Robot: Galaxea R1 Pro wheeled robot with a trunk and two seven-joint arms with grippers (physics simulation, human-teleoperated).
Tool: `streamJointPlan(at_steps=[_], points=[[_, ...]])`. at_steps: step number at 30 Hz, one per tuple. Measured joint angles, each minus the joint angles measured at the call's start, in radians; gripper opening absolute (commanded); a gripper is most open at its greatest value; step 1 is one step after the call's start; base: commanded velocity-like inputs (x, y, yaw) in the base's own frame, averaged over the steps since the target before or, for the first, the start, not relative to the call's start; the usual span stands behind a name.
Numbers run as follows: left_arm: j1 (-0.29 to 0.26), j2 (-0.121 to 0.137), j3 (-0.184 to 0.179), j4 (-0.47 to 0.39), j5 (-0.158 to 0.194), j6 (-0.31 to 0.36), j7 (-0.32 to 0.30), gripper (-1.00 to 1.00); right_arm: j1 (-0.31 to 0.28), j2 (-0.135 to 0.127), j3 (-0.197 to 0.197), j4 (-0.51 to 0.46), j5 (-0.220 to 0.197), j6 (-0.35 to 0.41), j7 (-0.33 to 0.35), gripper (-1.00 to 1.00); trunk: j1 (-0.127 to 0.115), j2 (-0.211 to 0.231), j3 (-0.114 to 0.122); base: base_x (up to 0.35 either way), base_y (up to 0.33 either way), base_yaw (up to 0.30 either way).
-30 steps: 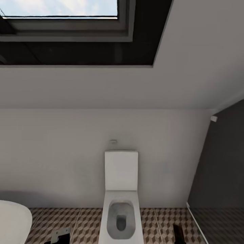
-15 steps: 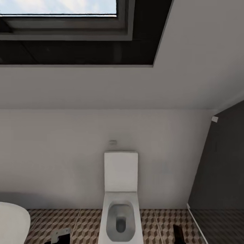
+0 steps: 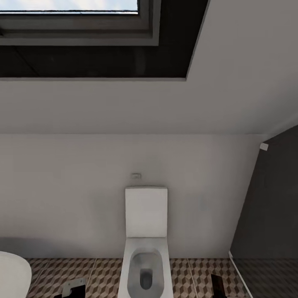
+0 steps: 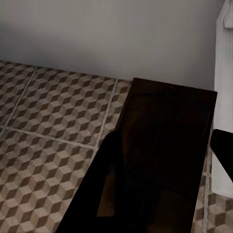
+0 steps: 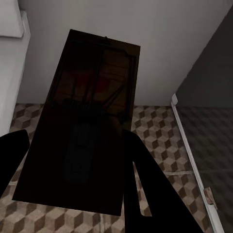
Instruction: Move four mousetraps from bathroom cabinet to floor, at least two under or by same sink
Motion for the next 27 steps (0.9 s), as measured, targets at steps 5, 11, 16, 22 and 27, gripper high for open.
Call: streamJointPlan(at_steps=[5, 11, 16, 22, 27], points=[[0.0, -0.001, -0.002, 0.002, -0.001, 0.002, 0.003, -1.0, 0.0, 0.0, 0.0, 0.0, -0.001, 0.001, -0.001, -1.0, 0.0, 0.0, 0.0, 0.001, 0.0, 0.0], [0.0, -0.001, -0.004, 0.001, 0.001, 0.004, 0.001, -1.0, 0.0, 0.0, -0.001, 0.0, -0.002, 0.001, 0.0, -1.0, 0.0, 0.0, 0.0, 0.0, 0.0, 0.0], [0.0, -0.001, -0.006, 0.001, 0.002, 0.005, -0.001, -1.0, 0.0, 0.0, -0.003, 0.0, -0.003, 0.002, 0.001, -1.0, 0.0, 0.0, 0.0, 0.0, 0.0, 0.0], [0.0, 0.0, -0.007, -0.004, 0.002, 0.006, 0.001, -1.0, 0.0, -0.001, -0.004, -0.001, 0.005, 0.002, 0.002, -1.0, 0.015, -0.028, -0.012, 0.0, 0.0, 0.0], [0.0, 0.011, -0.005, -0.046, 0.001, 0.009, 0.003, -1.0, -0.002, 0.0, -0.003, -0.048, 0.009, 0.028, 0.002, -1.0, 0.034, -0.063, -0.028, 0.0, 0.0, 0.0]])
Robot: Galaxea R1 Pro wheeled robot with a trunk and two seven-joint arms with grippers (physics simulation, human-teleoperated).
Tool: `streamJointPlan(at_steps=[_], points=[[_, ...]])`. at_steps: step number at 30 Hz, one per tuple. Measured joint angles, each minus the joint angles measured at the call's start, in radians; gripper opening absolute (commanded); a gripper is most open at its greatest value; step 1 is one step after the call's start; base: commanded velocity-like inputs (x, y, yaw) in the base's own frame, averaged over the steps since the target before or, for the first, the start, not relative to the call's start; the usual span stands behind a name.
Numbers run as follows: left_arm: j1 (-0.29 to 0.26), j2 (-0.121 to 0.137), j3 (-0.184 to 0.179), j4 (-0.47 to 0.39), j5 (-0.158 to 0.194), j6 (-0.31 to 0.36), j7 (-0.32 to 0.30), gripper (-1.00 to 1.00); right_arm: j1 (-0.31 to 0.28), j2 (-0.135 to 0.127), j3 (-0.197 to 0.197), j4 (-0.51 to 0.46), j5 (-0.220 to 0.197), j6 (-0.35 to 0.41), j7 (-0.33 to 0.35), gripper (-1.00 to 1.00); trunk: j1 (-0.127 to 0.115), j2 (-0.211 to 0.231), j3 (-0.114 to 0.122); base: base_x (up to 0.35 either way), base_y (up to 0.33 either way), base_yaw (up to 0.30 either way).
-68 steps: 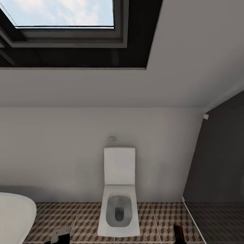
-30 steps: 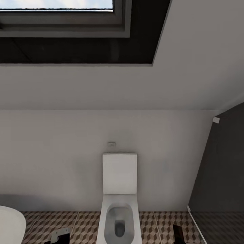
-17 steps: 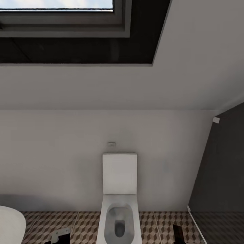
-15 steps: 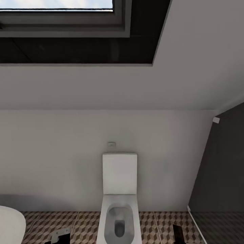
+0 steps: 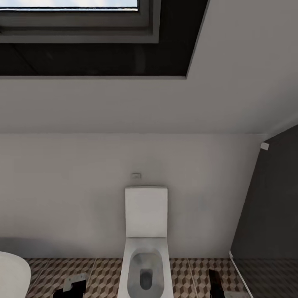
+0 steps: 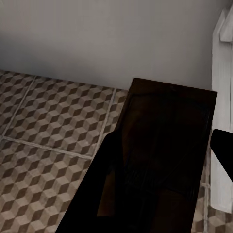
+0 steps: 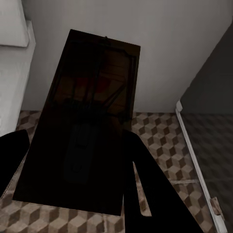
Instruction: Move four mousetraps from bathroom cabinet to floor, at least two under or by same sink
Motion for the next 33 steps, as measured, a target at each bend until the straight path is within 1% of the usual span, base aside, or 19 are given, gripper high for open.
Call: streamJointPlan(at_steps=[3, 5, 6, 7, 9, 12, 16, 22, 27, 30, 31, 33], points=[[0.0, 0.011, 0.011, -0.057, -0.002, 0.014, 0.001, -1.0, -0.001, 0.0, 0.001, -0.077, -0.001, 0.087, -0.002, -1.0, 0.012, -0.021, -0.009, 0.0, 0.0, 0.0], [-0.002, 0.018, 0.025, -0.085, -0.003, 0.061, 0.003, -1.0, -0.002, 0.001, 0.0, -0.127, 0.001, 0.157, -0.004, -1.0, 0.019, -0.035, -0.016, 0.0, 0.0, 0.0], [-0.004, 0.019, 0.028, -0.091, -0.003, 0.078, 0.004, -1.0, -0.002, 0.001, 0.0, -0.137, 0.001, 0.169, -0.004, -1.0, 0.023, -0.042, -0.019, 0.0, 0.0, 0.0], [-0.007, 0.02, 0.034, -0.103, -0.004, 0.113, 0.006, -1.0, -0.002, 0.001, 0.0, -0.152, 0.002, 0.185, -0.005, -1.0, 0.027, -0.049, -0.022, 0.0, 0.0, 0.0], [-0.011, 0.021, 0.042, -0.135, -0.005, 0.174, 0.009, -1.0, -0.002, 0.001, -0.001, -0.168, 0.002, 0.203, -0.005, -1.0, 0.035, -0.063, -0.028, 0.0, 0.0, 0.0], [-0.017, 0.02, 0.045, -0.178, -0.006, 0.224, 0.011, -1.0, -0.002, 0.002, -0.001, -0.175, 0.005, 0.215, -0.005, -1.0, 0.046, -0.084, -0.038, 0.0, 0.0, 0.0], [-0.023, 0.015, 0.049, -0.198, -0.005, 0.262, 0.027, -1.0, -0.002, 0.002, 0.0, -0.178, 0.009, 0.219, -0.005, -1.0, 0.061, -0.112, -0.05, 0.0, 0.0, 0.0], [-0.025, 0.008, 0.069, -0.193, -0.003, 0.268, 0.025, -1.0, -0.001, 0.001, 0.001, -0.176, 0.007, 0.221, -0.003, -1.0, 0.084, -0.153, -0.067, 0.0, 0.0, 0.0], [-0.024, 0.008, 0.075, -0.192, -0.005, 0.262, 0.029, -1.0, -0.001, 0.001, 0.003, -0.173, 0.005, 0.22, 0.0, -1.0, 0.103, -0.188, -0.083, 0.0, 0.0, 0.0], [-0.024, 0.007, 0.076, -0.192, -0.007, 0.228, 0.033, -1.0, -0.001, 0.001, 0.005, -0.171, 0.004, 0.22, 0.002, -1.0, 0.115, -0.209, -0.093, 0.0, 0.0, 0.0], [-0.024, 0.007, 0.076, -0.188, -0.008, 0.204, 0.035, -1.0, -0.001, 0.001, 0.006, -0.17, 0.004, 0.22, 0.002, -1.0, 0.119, -0.216, -0.096, 0.0, 0.0, 0.0], [-0.024, 0.006, 0.076, -0.15, -0.007, 0.136, 0.036, -1.0, -0.001, 0.001, 0.006, -0.169, 0.003, 0.22, 0.002, -1.0, 0.127, -0.23, -0.102, 0.0, 0.0, 0.0]])
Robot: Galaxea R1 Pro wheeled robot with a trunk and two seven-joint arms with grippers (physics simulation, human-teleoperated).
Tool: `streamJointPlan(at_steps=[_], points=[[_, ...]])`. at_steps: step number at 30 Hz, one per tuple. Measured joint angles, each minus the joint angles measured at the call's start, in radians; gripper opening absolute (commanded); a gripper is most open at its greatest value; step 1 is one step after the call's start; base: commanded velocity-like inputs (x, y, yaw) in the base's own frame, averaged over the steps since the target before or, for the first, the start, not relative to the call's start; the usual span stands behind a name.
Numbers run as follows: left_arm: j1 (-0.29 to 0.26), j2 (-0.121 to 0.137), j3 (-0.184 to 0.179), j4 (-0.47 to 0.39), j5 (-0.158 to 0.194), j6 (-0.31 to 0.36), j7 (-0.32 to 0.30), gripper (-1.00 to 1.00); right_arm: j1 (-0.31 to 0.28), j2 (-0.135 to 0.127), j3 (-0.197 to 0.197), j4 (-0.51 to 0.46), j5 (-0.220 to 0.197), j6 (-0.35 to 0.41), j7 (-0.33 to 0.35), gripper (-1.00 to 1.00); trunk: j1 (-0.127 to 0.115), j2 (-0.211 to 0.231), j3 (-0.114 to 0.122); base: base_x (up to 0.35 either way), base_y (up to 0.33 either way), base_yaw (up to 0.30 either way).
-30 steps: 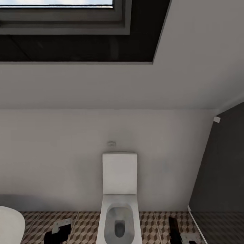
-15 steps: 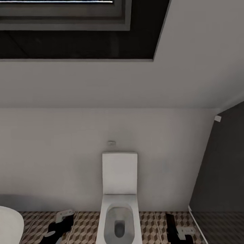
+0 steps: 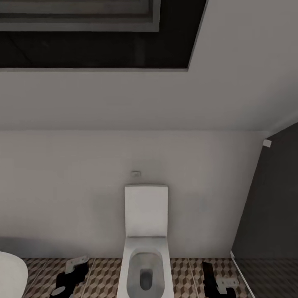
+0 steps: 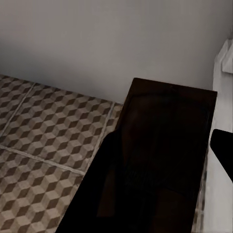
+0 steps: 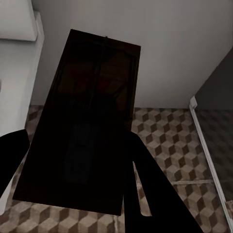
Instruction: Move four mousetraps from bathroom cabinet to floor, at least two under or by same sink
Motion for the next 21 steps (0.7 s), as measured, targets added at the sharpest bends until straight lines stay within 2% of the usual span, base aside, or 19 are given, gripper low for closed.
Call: streamJointPlan(at_steps=[3, 6, 21], points=[[0.0, -0.002, -0.004, 0.073, 0.003, -0.058, -0.005, -1.0, 0.0, 0.0, 0.0, 0.001, -0.001, 0.0, 0.0, -1.0, 0.012, -0.021, -0.009, 0.0, 0.0, 0.0], [0.0, -0.01, -0.007, 0.112, 0.005, -0.079, -0.008, -1.0, 0.0, 0.0, -0.001, 0.002, -0.001, 0.0, 0.0, -1.0, 0.023, -0.042, -0.019, 0.0, 0.0, 0.0], [0.0, -0.014, -0.009, 0.126, 0.004, -0.08, 0.002, -1.0, 0.0, 0.0, -0.003, 0.003, -0.003, -0.003, 0.0, -1.0, 0.081, -0.147, -0.066, 0.0, 0.0, 0.0]])
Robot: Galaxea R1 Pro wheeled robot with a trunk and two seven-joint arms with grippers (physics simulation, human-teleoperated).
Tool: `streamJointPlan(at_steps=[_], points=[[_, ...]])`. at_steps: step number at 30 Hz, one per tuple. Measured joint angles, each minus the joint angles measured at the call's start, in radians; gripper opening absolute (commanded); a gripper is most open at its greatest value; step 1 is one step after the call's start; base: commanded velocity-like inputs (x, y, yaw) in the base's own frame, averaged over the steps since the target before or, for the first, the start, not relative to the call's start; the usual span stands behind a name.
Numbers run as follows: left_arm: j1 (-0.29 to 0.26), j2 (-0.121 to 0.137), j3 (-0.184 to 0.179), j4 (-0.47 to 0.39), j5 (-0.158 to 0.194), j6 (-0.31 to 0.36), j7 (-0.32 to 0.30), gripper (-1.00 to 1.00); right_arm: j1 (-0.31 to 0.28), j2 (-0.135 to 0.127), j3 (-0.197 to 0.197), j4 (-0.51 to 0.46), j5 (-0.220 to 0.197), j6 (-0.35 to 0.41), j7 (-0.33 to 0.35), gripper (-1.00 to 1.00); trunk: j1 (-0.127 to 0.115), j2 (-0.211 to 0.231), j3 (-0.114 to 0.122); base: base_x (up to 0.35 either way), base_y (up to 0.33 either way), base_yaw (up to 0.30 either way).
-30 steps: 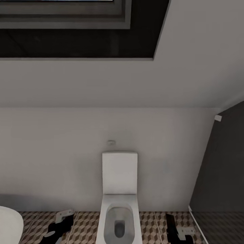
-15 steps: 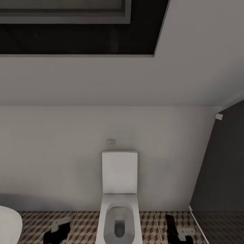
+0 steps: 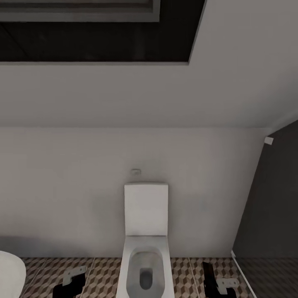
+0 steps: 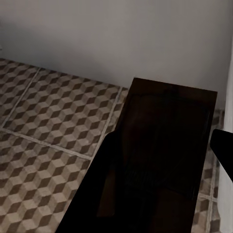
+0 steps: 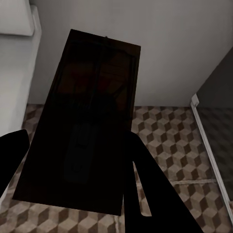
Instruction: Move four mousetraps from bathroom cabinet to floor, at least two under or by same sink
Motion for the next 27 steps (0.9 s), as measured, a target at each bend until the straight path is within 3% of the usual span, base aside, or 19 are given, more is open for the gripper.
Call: streamJointPlan(at_steps=[11, 27], points=[[0.0, 0.0, 0.0, -0.003, 0.0, 0.0, -0.007, -1.0, 0.0, 0.0, -0.001, 0.0, 0.0, 0.0, 0.0, -1.0, 0.004, -0.007, -0.003, 0.0, 0.0, 0.0], [0.0, -0.012, 0.0, -0.003, -0.005, 0.005, 0.005, -1.0, 0.0, 0.0, 0.0, 0.0, 0.0, 0.0, 0.0, -1.0, 0.065, -0.119, -0.053, 0.0, 0.0, 0.0]])
